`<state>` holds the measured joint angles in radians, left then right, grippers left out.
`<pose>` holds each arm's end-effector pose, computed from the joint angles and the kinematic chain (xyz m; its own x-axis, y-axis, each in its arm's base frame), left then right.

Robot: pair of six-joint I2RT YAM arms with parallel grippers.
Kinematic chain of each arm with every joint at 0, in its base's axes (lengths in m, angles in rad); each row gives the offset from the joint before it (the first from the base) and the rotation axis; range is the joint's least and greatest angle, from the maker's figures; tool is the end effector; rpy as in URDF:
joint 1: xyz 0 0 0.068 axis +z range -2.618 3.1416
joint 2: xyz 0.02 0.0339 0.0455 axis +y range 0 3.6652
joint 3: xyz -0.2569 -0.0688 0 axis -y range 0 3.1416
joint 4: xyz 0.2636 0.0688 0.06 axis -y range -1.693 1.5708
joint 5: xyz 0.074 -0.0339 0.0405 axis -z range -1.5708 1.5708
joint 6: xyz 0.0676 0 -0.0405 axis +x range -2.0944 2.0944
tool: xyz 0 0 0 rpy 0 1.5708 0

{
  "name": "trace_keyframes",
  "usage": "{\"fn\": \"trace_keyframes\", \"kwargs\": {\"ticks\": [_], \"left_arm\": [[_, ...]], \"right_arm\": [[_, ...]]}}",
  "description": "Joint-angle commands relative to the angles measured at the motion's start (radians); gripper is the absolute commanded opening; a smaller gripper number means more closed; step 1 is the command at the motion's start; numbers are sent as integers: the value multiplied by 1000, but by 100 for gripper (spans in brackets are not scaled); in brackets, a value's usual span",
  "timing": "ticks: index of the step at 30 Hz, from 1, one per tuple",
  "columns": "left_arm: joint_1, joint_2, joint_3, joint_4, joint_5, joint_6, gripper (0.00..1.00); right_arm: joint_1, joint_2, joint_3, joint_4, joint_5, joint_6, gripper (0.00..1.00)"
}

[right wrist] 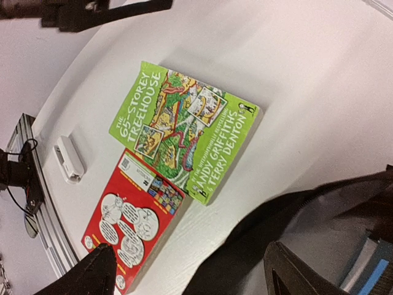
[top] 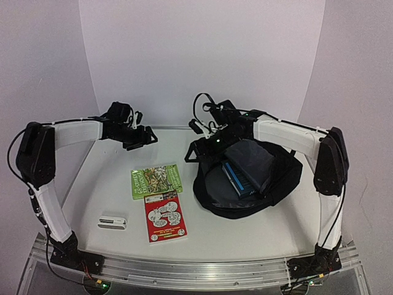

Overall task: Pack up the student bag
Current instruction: Pick up the book from the center of the board.

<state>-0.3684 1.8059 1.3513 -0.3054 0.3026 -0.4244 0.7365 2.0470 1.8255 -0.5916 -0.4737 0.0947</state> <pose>0.4064 -0.1785 0.2061 -0.8102 -0.1086 -0.5760 0.2323 0.8428 -0.4856 0.3499 0.3589 0.2450 -0.6142 -0.4433 -0.6528 -0.7754 0.4928 0.3949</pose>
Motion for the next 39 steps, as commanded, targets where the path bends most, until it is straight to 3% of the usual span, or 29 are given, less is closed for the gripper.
{"fn": "trace_keyframes", "kwargs": {"ticks": [1, 9, 14, 20, 29, 35, 39], "left_arm": [[-10, -170, -238, 111, -47, -184, 79], [-13, -390, -528, 195, -87, -325, 79], [-14, -411, -585, 171, -125, -360, 80], [-14, -355, -655, 255, -96, -408, 80], [-17, -182, -634, 372, -34, -416, 79], [-26, -145, -588, 395, 16, -395, 69], [-33, -175, -559, 408, 55, -385, 60]], "right_arm": [[36, 92, 117, 50, 35, 108, 82], [76, 284, 227, 105, 46, 211, 77], [82, 387, 285, 105, 76, 263, 74], [88, 419, 252, 105, 159, 275, 75], [102, 460, 205, 121, 97, 302, 78], [103, 467, 233, 168, -84, 330, 66], [102, 417, 273, 170, -117, 295, 59]]}}
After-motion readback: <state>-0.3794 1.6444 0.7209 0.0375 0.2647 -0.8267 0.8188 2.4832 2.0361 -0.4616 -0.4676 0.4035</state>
